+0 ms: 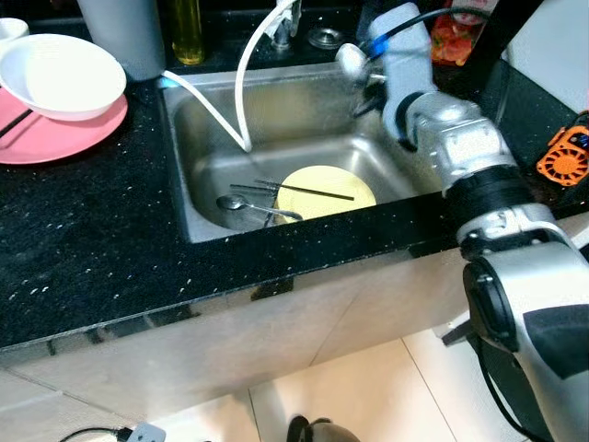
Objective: Kitchen organization
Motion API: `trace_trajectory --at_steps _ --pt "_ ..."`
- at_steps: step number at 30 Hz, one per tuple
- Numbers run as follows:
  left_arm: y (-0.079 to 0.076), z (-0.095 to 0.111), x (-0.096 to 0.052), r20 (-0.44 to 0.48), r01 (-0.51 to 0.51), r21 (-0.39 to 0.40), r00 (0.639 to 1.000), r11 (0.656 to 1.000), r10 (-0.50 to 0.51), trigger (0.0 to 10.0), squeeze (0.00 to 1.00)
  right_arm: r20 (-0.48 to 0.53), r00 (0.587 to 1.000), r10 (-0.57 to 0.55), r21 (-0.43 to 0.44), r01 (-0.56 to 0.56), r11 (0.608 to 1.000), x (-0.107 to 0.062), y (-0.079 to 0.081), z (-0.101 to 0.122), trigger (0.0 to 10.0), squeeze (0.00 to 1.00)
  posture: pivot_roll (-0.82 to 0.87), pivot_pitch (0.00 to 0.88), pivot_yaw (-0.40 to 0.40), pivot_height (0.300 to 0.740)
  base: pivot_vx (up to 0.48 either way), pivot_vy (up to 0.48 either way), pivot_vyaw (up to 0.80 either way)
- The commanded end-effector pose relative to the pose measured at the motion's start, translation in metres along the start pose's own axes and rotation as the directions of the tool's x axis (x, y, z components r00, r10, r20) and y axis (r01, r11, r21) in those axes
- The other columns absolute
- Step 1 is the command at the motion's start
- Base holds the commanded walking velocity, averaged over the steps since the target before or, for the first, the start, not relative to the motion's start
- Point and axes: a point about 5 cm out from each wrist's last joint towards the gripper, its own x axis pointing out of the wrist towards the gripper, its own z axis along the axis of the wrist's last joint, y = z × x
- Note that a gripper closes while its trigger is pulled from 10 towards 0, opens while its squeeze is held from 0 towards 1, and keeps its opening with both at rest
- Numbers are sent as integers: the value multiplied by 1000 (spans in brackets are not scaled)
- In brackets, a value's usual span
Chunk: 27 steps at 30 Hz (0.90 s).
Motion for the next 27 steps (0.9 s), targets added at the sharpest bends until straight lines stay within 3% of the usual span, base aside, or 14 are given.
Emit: trace_trajectory --at_steps 1,5,9,14,15,17,21,22,25,27 --pt "-47 -30 -3 -91 156 -2 984 988 -156 10000 0 -28 999 30 -35 -31 999 4 8 -6 10000 0 19 295 -130 740 0 0 0" --pt "-48 -35 -4 -94 158 -3 983 987 -158 10000 0 -32 999 44 -47 -46 998 7 16 -7 10000 0 23 317 -133 740 0 0 0" --pt "-47 -46 -8 -92 156 -10 983 988 -156 10000 0 -67 995 80 -76 -85 994 14 41 -17 10000 0 39 384 -136 740 0 0 0" --pt "-47 -49 -9 -91 155 -12 984 988 -155 10000 0 -54 994 94 -68 -97 993 16 48 -17 10000 0 45 398 -136 740 0 0 0" --pt "-46 -52 -10 -85 154 -10 984 988 -155 10000 0 -2 994 112 -27 -112 993 18 57 -10 10000 0 54 415 -134 740 0 0 0" --pt "-46 -54 -11 -81 154 -8 985 988 -154 10000 0 4 993 121 -19 -121 992 19 63 -9 10000 0 61 423 -132 740 0 0 0" --pt "-45 -54 -12 -79 154 -7 985 988 -154 10000 0 -1 992 130 -20 -130 991 19 65 -10 10000 0 62 424 -132 740 0 0 0" --pt "-45 -54 -12 -77 153 -5 985 988 -153 10000 0 -2 990 142 2 -142 990 20 68 -11 10000 1000 64 423 -131 740 0 0 0" --pt "-45 -53 -11 -73 152 -4 986 988 -152 10000 0 26 987 157 79 -159 984 20 72 -9 10000 1000 67 416 -130 740 0 0 0" --pt "-43 -49 -10 -65 149 -2 987 989 -149 10000 0 113 981 158 242 -182 953 20 70 0 10000 1000 72 400 -126 740 0 0 0"
